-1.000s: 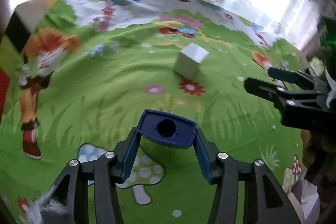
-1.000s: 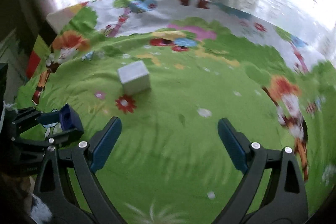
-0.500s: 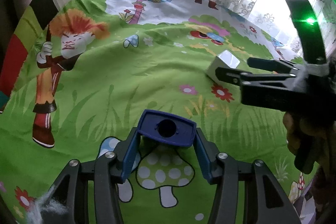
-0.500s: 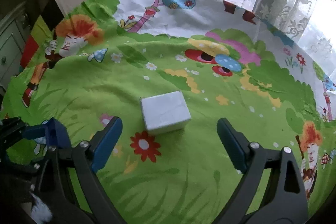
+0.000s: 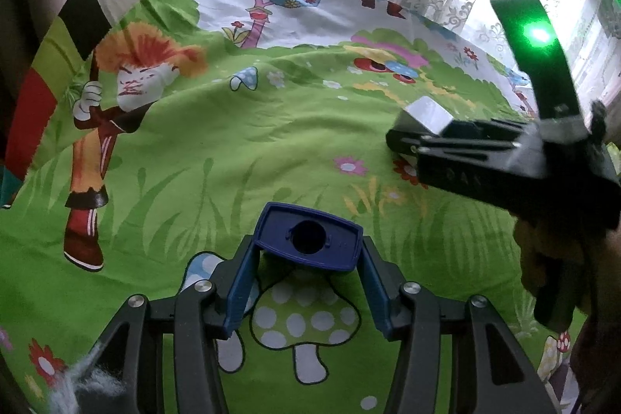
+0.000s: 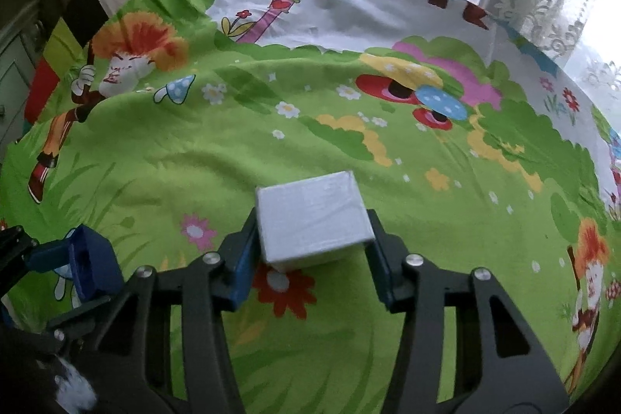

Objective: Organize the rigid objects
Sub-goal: 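Carry the navy holder and white cube over the storage box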

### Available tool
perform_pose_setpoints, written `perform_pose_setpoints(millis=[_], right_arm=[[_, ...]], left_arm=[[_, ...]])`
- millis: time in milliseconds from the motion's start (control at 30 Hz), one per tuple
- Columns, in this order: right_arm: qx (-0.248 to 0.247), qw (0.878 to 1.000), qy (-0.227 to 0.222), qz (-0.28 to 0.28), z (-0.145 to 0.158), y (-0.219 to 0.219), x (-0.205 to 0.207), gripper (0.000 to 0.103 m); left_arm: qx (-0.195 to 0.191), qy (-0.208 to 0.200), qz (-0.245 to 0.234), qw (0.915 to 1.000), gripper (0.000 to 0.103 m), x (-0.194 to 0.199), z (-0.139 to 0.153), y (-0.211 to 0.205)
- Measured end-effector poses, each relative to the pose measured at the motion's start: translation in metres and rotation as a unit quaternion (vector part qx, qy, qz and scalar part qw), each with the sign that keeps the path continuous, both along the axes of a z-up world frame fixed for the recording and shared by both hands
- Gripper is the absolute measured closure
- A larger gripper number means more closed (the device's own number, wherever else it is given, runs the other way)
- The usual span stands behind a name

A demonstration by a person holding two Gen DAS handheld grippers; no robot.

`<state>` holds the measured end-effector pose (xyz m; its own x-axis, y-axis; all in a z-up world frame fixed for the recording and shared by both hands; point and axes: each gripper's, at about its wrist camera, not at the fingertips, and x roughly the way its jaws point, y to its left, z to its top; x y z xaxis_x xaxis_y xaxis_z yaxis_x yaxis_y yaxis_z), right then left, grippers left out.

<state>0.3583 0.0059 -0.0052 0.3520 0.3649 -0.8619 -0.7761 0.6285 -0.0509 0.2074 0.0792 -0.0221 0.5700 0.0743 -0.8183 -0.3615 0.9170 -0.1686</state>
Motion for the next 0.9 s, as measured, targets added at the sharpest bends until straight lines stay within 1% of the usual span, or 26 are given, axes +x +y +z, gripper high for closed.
perform_pose_setpoints(millis=[167, 433, 633, 733, 900], right_arm=[[0.013, 0.999, -0.008, -0.052, 0.015, -0.028, -0.016, 0.049], [0.022, 0.993, -0.022, -0.113, 0.042, -0.074, -0.048, 0.049], [0.031, 0.988, -0.022, -0.153, 0.061, -0.115, -0.076, 0.049], [0.035, 0.985, -0.03, -0.168, 0.072, -0.136, -0.089, 0.049], [0.037, 0.98, -0.035, -0.194, 0.089, -0.173, -0.111, 0.049]], left_arm=[[0.002, -0.007, -0.01, 0.9999, 0.051, -0.003, 0.006, -0.01], [-0.008, -0.024, -0.031, 0.9992, 0.051, -0.02, 0.018, -0.035], [-0.012, -0.035, -0.072, 0.9967, 0.051, -0.037, 0.031, -0.073], [-0.012, -0.041, -0.087, 0.9953, 0.051, -0.045, 0.038, -0.089], [-0.022, -0.047, -0.12, 0.9915, 0.051, -0.06, 0.047, -0.12]])
